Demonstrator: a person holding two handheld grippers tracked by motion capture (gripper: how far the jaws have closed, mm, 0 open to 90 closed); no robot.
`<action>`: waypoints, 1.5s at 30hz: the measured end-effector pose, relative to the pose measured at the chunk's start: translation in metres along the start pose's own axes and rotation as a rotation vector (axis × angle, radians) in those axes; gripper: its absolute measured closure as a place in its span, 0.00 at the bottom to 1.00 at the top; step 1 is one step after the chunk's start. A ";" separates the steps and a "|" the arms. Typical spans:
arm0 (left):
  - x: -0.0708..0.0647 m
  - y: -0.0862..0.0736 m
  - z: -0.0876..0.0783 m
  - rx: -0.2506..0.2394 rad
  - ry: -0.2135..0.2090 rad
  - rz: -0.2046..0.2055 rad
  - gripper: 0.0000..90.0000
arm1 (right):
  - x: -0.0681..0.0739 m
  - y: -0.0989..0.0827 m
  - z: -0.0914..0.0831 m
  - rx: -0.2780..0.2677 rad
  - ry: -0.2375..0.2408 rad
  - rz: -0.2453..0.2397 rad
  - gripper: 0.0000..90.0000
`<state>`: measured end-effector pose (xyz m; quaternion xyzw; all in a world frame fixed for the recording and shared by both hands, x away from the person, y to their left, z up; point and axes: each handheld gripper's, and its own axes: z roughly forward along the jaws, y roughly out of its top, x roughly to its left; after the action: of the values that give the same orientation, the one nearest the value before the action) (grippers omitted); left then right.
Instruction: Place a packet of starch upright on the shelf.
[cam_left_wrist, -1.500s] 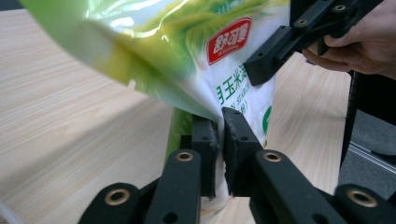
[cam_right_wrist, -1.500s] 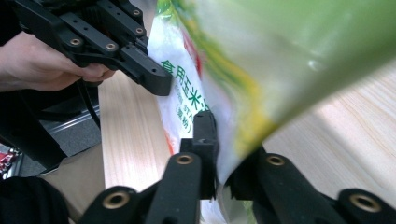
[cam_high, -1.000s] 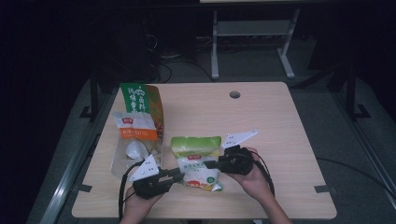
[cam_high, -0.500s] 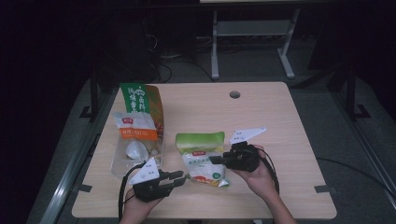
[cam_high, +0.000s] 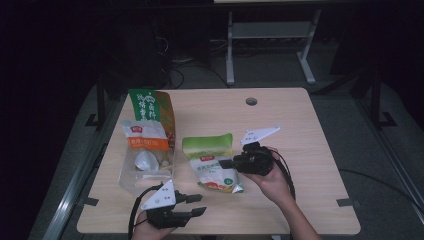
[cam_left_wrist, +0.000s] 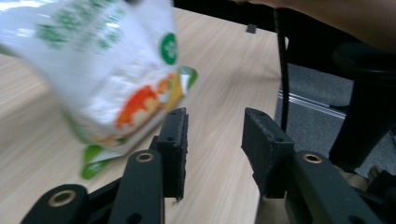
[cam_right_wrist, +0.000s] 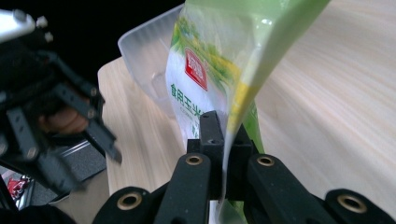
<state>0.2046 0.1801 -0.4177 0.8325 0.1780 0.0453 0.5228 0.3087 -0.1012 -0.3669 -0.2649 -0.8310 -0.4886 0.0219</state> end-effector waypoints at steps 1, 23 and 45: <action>-0.003 0.000 0.001 0.002 -0.010 0.011 0.65 | 0.001 0.007 0.001 -0.003 0.009 -0.004 0.99; -0.027 -0.003 0.001 0.018 -0.070 0.075 0.57 | 0.043 0.087 0.043 -0.007 0.136 -0.090 0.99; -0.026 -0.006 0.002 0.003 -0.073 0.083 0.57 | 0.056 0.127 0.122 0.025 0.200 -0.074 0.99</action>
<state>0.1798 0.1718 -0.4215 0.8410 0.1244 0.0362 0.5253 0.3463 0.0712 -0.3125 -0.1839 -0.8399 -0.5027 0.0899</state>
